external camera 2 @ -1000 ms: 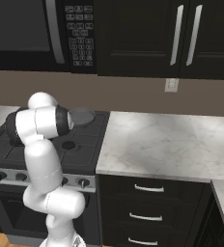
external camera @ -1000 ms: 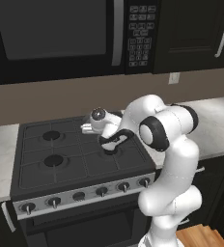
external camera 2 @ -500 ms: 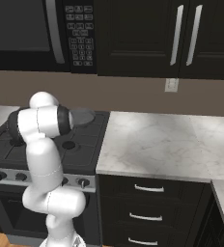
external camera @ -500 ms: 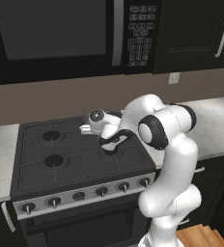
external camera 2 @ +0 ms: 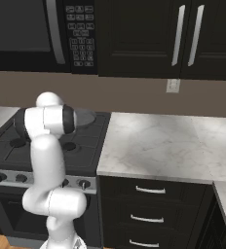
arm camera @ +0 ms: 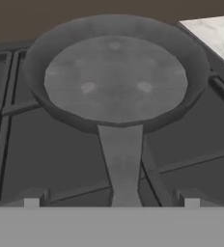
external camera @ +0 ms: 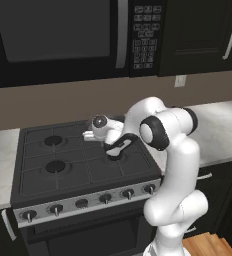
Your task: Move the pot and pan from the stove into the sink.
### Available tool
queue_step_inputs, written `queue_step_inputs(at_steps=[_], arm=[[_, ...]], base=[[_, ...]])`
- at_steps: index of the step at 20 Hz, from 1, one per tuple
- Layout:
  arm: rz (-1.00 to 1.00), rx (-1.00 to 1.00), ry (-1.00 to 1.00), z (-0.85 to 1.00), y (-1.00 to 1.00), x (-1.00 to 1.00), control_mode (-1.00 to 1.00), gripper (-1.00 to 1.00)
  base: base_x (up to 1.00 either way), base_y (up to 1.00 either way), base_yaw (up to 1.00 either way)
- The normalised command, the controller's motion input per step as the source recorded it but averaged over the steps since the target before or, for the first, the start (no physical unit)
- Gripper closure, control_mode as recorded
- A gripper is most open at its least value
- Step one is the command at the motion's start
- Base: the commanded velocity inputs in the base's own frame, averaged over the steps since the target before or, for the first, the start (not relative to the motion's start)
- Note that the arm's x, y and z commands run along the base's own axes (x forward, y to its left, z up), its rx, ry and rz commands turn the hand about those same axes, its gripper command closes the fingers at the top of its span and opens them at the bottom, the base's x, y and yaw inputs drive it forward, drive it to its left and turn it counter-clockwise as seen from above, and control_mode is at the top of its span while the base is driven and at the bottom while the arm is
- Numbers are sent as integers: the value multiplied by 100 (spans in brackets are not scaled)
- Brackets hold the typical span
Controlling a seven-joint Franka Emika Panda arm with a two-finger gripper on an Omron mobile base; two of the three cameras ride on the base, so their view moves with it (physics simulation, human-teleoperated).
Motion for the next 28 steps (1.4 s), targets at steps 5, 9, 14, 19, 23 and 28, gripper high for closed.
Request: queue_step_inputs(at_steps=[5,9,14,19,23,28], arm=[[0,0,0,-28,0,23,-100,-100],[0,0,0,-27,0,18,-100,-100],[0,0,0,-14,0,12,-100,-100],[0,0,0,0,0,0,-100,-100],[0,0,0,0,0,0,-100,100],[-2,0,0,5,0,1,-100,100]], base=[[0,0,0],[0,0,0],[0,0,0],[0,0,0],[0,0,0],[0,0,0]])
